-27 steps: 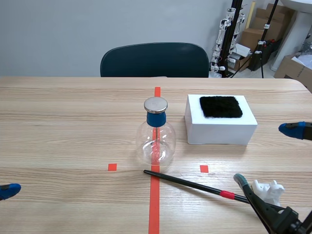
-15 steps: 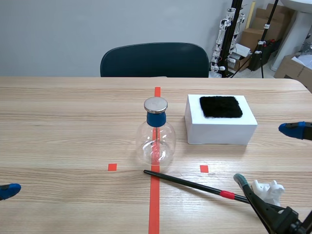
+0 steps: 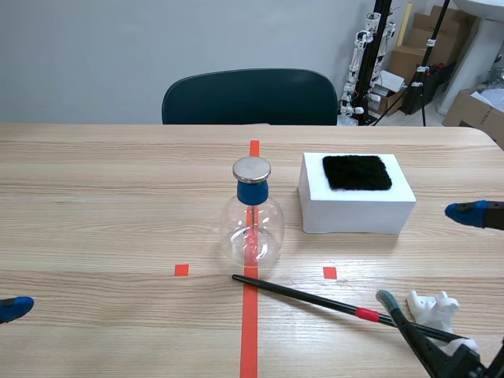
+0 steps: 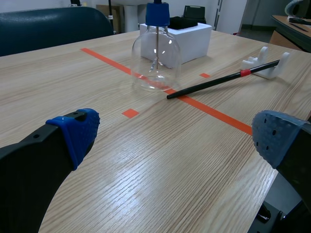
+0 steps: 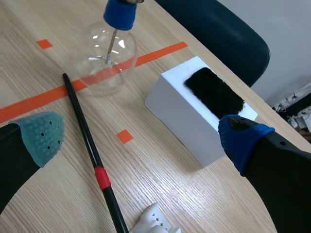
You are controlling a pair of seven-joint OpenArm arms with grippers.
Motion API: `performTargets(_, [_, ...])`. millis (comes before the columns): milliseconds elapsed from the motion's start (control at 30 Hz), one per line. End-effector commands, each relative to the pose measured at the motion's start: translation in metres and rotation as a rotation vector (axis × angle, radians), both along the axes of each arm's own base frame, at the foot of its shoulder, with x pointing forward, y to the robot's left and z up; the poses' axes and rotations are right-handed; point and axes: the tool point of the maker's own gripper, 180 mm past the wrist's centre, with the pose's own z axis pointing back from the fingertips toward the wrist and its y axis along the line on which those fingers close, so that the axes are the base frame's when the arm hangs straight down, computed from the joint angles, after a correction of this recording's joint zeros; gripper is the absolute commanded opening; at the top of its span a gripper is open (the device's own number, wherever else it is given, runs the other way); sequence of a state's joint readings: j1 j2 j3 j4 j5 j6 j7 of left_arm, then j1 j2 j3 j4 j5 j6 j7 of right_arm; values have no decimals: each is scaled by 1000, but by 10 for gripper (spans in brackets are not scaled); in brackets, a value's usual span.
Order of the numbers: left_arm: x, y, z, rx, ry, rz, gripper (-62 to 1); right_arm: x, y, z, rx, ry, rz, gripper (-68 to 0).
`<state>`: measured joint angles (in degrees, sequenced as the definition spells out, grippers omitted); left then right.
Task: Do the electroscope experiment. return to the home posture
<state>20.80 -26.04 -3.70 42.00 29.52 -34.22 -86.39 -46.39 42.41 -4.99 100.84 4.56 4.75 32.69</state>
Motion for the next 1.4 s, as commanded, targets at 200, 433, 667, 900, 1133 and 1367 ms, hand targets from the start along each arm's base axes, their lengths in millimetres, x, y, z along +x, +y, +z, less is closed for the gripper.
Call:
performTargets(200, [2,2,12,-30,-45,-2,14,1,5,-1,-47,49,-36,4])
performTargets(433, [2,2,12,-30,-44,-2,14,-3,21,10,-35,95,-76,4])
performTargets(667, [2,3,13,-32,-49,1,14,-21,26,21,2,115,-89,4])
performTargets(900, [16,39,77,-187,-144,104,14,-19,3,35,58,65,-204,4])
performTargets(1133, [6,15,130,-77,-230,-46,14,-15,-6,47,75,2,-244,4])
performTargets(1367, [4,-25,159,-56,-192,-84,14,-13,-9,59,100,-62,-252,4])
